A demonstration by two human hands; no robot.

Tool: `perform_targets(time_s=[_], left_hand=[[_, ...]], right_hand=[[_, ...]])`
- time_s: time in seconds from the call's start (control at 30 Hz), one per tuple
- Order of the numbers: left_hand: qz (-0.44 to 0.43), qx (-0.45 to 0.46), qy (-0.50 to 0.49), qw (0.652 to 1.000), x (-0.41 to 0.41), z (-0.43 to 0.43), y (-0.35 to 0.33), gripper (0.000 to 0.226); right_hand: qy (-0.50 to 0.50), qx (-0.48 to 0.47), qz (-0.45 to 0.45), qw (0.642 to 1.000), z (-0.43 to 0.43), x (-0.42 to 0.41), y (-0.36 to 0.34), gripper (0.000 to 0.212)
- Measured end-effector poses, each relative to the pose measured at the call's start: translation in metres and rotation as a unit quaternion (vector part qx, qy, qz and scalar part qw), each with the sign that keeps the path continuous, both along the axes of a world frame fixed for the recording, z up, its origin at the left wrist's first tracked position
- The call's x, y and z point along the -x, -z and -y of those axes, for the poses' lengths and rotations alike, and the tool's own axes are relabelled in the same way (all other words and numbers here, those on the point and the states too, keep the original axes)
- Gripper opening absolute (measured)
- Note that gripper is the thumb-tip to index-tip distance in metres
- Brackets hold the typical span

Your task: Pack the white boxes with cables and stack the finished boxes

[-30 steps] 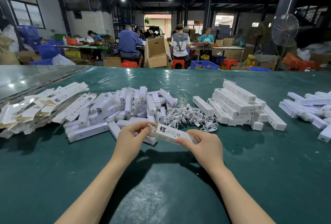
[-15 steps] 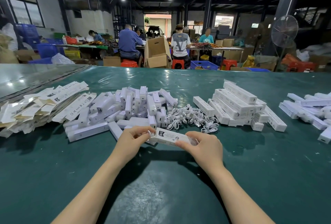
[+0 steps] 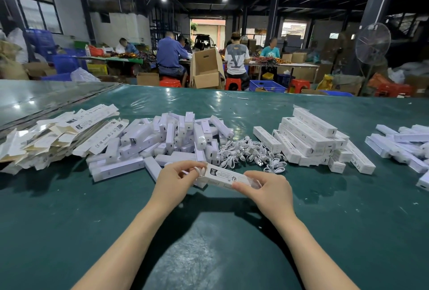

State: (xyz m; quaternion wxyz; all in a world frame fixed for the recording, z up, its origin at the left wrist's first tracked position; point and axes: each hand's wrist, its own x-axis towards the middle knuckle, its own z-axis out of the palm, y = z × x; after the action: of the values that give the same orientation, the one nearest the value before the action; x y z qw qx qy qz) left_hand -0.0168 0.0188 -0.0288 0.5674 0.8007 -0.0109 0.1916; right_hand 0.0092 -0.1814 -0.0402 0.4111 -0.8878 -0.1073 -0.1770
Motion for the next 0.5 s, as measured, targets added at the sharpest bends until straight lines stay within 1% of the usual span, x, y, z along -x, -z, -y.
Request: perform_targets(time_s=[0.07,0.17,0.2,0.33,0.5], left_hand=[[-0.001,0.007,-0.010,1.000,0.000,0.002,-0.002,0.033],[-0.010,0.069,-0.014,0.997,-0.002,-0.003,-0.006,0.025],[-0.013,0.075,-0.012,0.997,-0.002,-0.004,-0.006,0.024],[-0.016,0.061,-0.005,0.998,0.000,-0.005,-0.002,0.026],[-0.007,0.063,0.022,0.998,0.001,-0.012,-0.001,0.034]], right_hand=[[-0.009,0.004,-0.005,1.000,0.001,0.000,-0.001,0.027],[-0.030,0.010,-0.018,0.999,-0.001,0.001,-0.001,0.024],[-0.034,0.010,-0.025,0.999,-0.001,0.001,-0.002,0.026],[-0.022,0.031,-0.043,0.998,-0.003,0.002,-0.002,0.040],[-0.018,0.013,-0.039,0.999,-0.003,0.002,-0.002,0.037]])
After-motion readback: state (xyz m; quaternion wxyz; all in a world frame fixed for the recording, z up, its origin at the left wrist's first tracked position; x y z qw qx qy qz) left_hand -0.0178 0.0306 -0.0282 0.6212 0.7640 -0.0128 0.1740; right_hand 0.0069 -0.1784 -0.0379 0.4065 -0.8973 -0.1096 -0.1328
